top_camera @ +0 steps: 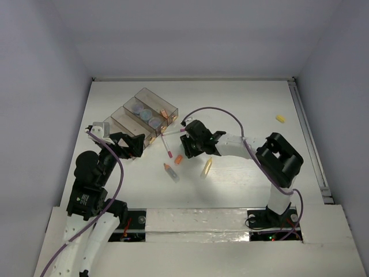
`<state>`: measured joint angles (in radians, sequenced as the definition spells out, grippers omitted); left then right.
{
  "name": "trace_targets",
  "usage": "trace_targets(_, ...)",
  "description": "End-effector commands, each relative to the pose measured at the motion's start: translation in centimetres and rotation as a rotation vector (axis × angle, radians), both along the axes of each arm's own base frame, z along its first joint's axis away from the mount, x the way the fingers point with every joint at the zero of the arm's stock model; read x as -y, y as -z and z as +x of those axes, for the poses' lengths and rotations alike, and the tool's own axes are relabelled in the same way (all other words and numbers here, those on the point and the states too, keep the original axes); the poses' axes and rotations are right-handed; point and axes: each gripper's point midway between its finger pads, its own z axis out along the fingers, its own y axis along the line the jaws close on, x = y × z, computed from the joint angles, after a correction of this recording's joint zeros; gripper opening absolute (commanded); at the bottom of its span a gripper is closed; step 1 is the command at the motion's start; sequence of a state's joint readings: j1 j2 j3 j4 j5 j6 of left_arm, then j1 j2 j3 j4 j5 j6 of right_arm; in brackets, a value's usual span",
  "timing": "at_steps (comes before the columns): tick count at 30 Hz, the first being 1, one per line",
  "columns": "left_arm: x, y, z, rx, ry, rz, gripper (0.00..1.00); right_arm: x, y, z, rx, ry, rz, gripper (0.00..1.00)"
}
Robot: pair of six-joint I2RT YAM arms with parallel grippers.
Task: Sort the stationery into containers
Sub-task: Pick up the stationery from the center of the board.
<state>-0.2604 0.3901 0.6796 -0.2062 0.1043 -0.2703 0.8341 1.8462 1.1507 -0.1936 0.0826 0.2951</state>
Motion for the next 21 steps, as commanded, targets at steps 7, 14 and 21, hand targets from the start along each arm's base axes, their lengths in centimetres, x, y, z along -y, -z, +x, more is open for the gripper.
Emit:
trace_targets(7,0.1,-1.0,0.0,0.048,0.008,-0.008,0.99,-1.9,-1.4,0.6,0.037,-0.022,0.011,0.48)
trace_targets(14,0.1,-1.0,0.0,0.047,0.005,-0.008,0.99,-1.5,0.3,1.1,0.027,-0.004,-0.050,0.37)
trace_targets(21,0.1,-0.9,0.1,0.044,0.005,-0.007,0.99,-1.5,-1.0,2.0,0.073,0.014,-0.054,0.25)
